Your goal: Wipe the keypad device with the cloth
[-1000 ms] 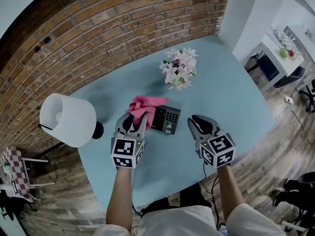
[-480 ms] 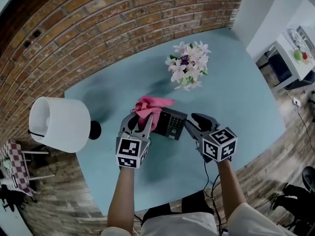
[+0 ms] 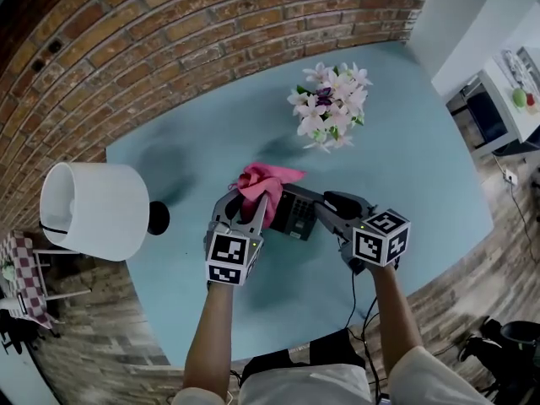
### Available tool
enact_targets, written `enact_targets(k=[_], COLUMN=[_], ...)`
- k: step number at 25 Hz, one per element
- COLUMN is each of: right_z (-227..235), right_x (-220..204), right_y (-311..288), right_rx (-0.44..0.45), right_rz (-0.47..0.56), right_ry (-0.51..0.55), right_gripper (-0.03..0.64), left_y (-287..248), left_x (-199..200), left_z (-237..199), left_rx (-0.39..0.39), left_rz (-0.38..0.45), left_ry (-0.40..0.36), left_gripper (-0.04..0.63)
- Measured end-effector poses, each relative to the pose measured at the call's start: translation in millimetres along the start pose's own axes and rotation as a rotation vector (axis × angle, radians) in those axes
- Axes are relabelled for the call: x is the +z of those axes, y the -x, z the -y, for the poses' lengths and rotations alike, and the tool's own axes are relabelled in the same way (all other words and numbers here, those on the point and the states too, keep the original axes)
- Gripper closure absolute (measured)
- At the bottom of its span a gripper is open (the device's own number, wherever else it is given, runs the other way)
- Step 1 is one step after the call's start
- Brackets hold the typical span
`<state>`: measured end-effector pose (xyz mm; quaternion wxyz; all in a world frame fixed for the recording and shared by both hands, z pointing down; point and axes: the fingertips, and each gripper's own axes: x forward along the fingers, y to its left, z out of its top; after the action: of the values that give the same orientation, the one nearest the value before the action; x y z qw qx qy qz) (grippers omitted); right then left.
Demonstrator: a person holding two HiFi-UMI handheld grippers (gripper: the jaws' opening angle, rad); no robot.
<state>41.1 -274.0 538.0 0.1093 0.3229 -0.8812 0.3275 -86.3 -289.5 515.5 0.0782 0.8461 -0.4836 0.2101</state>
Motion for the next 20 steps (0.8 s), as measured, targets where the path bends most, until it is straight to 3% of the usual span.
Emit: enact_targets(k=[6,20], right_z=[-0.3,-1.4], right_x=[-1.9,-1.8], right_y=[-1.3,-0.2], right_rx=[0.011,-0.037], right_rz=[-0.007,-0.007], right_ry=[0.025,0.076], right_gripper=[0.439,0.439], left_y=[-0.5,10.2], left_x=[-8.9,-49.4], left_z=[5.5,18.6], left_rx=[0.018,0.002], left_rz=[-0.010,-0.070], left_ry=[-0.069,-0.043], left_gripper=[0.446,0.446])
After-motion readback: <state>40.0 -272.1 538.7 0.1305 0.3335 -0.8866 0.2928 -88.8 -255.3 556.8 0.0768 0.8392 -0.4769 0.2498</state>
